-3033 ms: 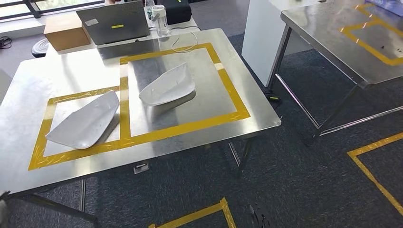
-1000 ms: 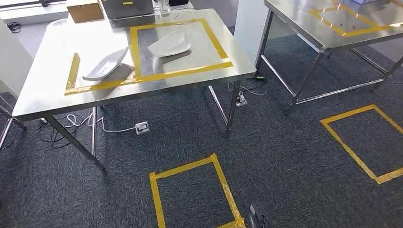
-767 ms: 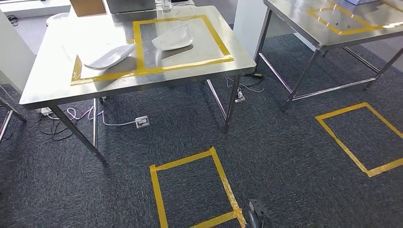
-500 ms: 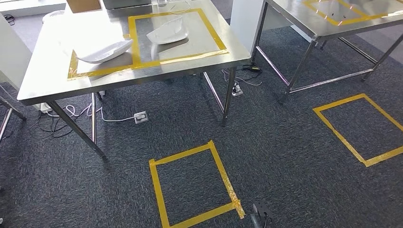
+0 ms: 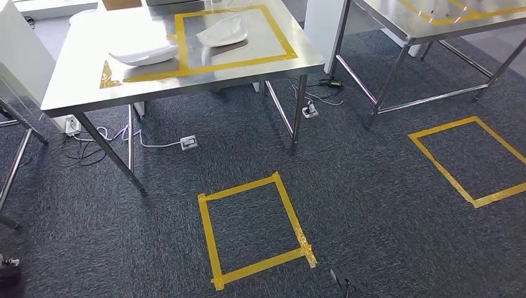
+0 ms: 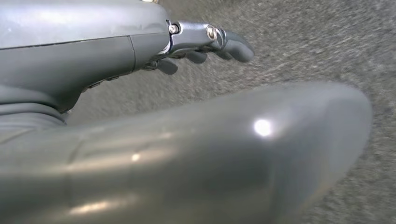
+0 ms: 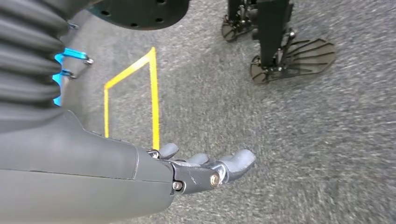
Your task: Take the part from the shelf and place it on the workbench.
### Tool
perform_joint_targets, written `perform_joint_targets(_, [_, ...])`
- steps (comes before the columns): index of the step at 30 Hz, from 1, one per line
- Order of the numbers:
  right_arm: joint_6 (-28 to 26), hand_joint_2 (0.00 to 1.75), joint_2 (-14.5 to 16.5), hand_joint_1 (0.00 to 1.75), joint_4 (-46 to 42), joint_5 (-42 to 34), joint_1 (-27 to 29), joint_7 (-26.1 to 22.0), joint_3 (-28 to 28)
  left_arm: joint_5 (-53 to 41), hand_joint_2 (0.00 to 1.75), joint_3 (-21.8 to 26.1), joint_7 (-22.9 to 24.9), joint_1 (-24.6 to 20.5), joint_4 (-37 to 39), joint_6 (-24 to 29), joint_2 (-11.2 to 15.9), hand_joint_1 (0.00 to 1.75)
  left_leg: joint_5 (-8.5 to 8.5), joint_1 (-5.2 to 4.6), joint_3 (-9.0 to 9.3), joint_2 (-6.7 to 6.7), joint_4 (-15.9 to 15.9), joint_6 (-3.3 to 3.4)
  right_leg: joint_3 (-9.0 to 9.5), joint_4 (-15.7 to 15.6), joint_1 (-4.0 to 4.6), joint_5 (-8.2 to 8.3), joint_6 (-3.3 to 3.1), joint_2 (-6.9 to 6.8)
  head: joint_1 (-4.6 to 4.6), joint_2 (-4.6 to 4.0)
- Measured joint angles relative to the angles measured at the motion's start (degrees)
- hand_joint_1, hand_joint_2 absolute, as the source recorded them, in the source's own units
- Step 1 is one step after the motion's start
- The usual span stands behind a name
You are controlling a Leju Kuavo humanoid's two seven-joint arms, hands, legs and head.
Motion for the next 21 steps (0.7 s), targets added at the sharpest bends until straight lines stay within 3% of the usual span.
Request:
perform_joint_targets(2, [-0.2, 1.75, 0.1, 0.0, 0.0, -1.0, -0.2, -1.8, 0.0, 0.6, 0.0, 0.9, -0.5, -0.5, 0.0, -0.3, 0.0, 0.0, 1.1, 0.03, -1.11, 0.21, 0.0, 1.25, -0.38, -0.2, -0.16, 0.51, 0.75, 0.21, -0.22, 0.0])
perform_joint_targets(3, [0.0, 1.75, 0.2, 0.0, 0.0, -1.9, -0.2, -3.2, -0.1, 0.2, 0.0, 1.2, -0.6, -0.8, 0.0, -0.5, 0.0, 0.0, 1.84, 0.09, -1.81, 0.34, -0.1, 1.8, -0.86, 0.6, -0.25, -0.82, 1.09, 0.37, -0.22, 0.0])
perform_joint_targets(6, [1.0, 1.75, 0.5, 0.0, 0.0, -3.7, -0.5, -7.2, -0.7, -2.0, 0.0, 1.4, -0.6, -1.8, 0.0, -1.0, -0.1, 0.0, 4.19, 0.16, -4.29, 0.52, -0.1, 2.66, -2.95, 8.8, -0.39, -9.56, 1.71, 0.66, -0.06, 0.0])
perform_joint_targets(7, [1.3, 1.75, 0.6, 0.0, 0.0, -3.7, -0.7, -8.0, -0.8, -2.7, 0.0, 1.4, -0.7, -2.1, 0.0, -1.0, -0.1, 0.0, 4.95, 0.11, -5.19, 0.54, 0.0, 2.68, -3.34, 12.3, -0.41, -11.32, 1.82, 0.68, -0.04, 0.0])
perform_joint_targets(8, [1.5, 1.75, 0.7, 0.0, 0.0, -3.7, -0.9, -8.3, -0.9, -3.2, 0.0, 1.4, -0.8, -2.4, 0.0, -1.0, -0.2, 0.0, 5.67, 0.07, -6.13, 0.58, 0.1, 2.62, -3.15, 14.7, -0.4, -11.62, 1.87, 0.7, -0.03, 0.0])
perform_joint_targets(9, [1.7, 1.75, 0.9, 0.0, 0.0, -3.4, -1.1, -8.2, -0.9, -3.5, 0.0, 1.4, -1.0, -2.6, 0.0, -1.0, -0.3, 0.0, 6.34, 0.07, -7.18, 0.63, 0.4, 2.51, -2.07, 15.3, -0.4, -10.7, 1.86, 0.71, -0.01, 0.0])
perform_joint_targets(11, [1.8, 1.75, 1.2, 0.0, 0.0, -2.6, -1.2, -7.0, -0.9, -4.0, 0.0, 1.4, -1.6, -2.9, 0.0, -1.0, -0.4, 0.0, 7.42, 0.11, -9.01, 0.68, 1.0, 2.15, 2.91, 10.5, -0.42, -8.01, 1.66, 0.73, 0.0, 0.0])
perform_joint_targets(13, [1.8, 1.75, 1.5, 0.0, 0.0, -1.9, -1.1, -5.4, -0.9, -4.3, 0.0, 1.4, -2.2, -2.9, 0.0, -1.0, -0.5, 0.0, 8.35, 0.02, -10.16, 0.69, 1.4, 1.57, 8.32, 2.8, -0.22, -8.39, 1.11, 0.86, 0.04, 0.0])
perform_joint_targets(15, [1.7, 1.75, 1.9, 0.0, 0.1, -1.6, -0.9, -4.3, -0.9, -4.2, 0.0, 1.4, -2.2, -2.8, -0.1, -0.9, -0.4, 0.0, 9.39, -0.02, -10.47, 0.68, 1.2, 0.84, 9.91, -0.8, 0.14, -9.42, 0.34, 1.01, 0.14, 0.0])
perform_joint_targets(17, [1.6, 1.75, 2.2, 0.0, 0.1, -1.7, -0.6, -3.6, -0.9, -3.4, 0.87, 1.4, -1.9, -2.2, -0.1, -0.7, -0.1, 0.0, 10.07, 0.05, -10.69, 0.64, 0.9, 0.1, 9.13, -1.2, 0.07, -8.61, -0.58, 0.96, 0.18, 0.0])
perform_joint_targets(18, [1.7, 1.75, 2.3, 0.0, 0.1, -1.7, -0.6, -3.4, -0.9, -2.8, 1.31, 1.4, -1.9, -1.7, 0.0, -0.8, 0.0, 0.0, 9.32, 0.09, -11.1, 0.58, 1.3, -0.2, 8.71, -1.3, -0.04, -8.08, -1.1, 0.92, 0.1, 0.0])
perform_joint_targets(19, [1.7, 1.75, 2.4, 0.0, 0.1, -1.9, -0.5, -3.3, -0.9, -2.2, 1.75, 1.4, -1.7, -1.2, 0.0, -0.9, 0.1, 0.0, 7.52, 0.11, -11.73, 0.52, 2.8, -0.47, 8.24, -1.6, -0.19, -7.5, -1.58, 0.9, 0.0, 0.0])
perform_joint_targets(21, [1.7, 1.75, 2.4, 0.0, 0.1, -2.6, -0.3, -3.3, -1.0, -1.5, 1.75, 1.7, -0.4, -0.3, 0.1, -1.3, 0.4, 0.0, 2.16, 0.2, -13.51, 0.43, 8.9, -0.89, 7.1, -1.7, -0.17, -6.43, -2.09, 0.84, -0.18, 0.0])
